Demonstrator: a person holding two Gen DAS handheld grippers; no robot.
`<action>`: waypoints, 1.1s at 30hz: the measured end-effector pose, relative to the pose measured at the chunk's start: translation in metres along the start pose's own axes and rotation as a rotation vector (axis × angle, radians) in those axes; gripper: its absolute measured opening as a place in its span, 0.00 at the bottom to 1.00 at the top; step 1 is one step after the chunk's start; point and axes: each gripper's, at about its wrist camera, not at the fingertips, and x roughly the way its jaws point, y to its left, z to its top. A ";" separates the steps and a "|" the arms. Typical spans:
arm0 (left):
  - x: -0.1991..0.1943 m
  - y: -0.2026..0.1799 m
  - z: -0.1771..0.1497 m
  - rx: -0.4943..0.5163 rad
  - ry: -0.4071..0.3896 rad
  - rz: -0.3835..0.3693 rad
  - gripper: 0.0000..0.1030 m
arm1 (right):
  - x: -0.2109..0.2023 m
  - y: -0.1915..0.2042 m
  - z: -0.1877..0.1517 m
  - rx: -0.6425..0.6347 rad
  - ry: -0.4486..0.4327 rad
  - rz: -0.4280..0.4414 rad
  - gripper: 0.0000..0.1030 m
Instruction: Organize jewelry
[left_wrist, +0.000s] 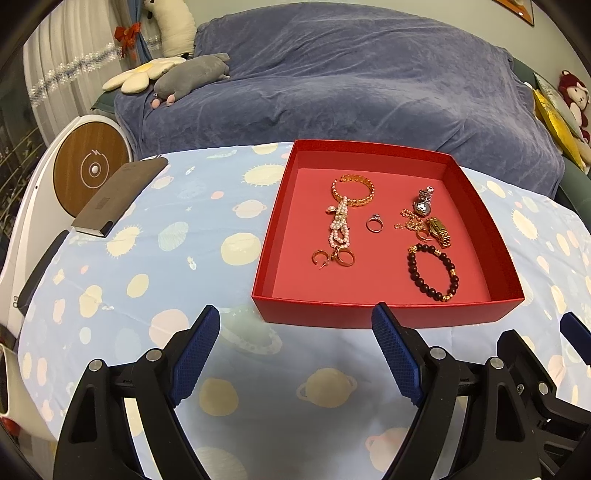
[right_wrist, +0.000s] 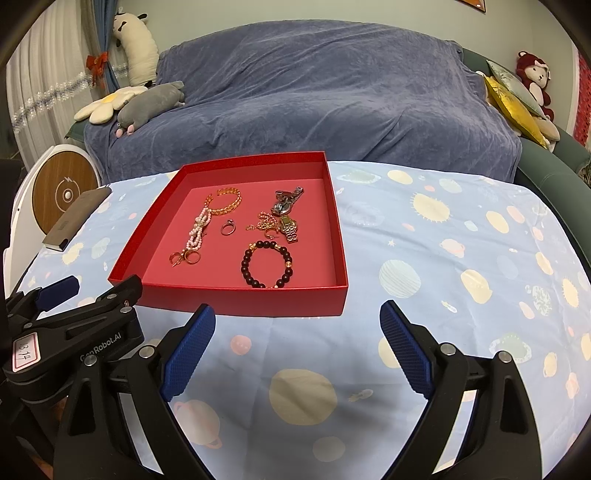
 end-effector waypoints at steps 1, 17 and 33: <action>0.001 0.000 0.000 -0.002 0.003 0.001 0.79 | 0.000 0.000 0.000 -0.002 -0.002 -0.002 0.86; -0.001 -0.003 -0.002 0.010 -0.012 0.015 0.79 | 0.000 0.000 0.000 -0.002 -0.001 -0.003 0.86; -0.001 -0.003 -0.002 0.010 -0.013 0.015 0.79 | 0.000 0.000 0.000 0.000 0.000 -0.003 0.86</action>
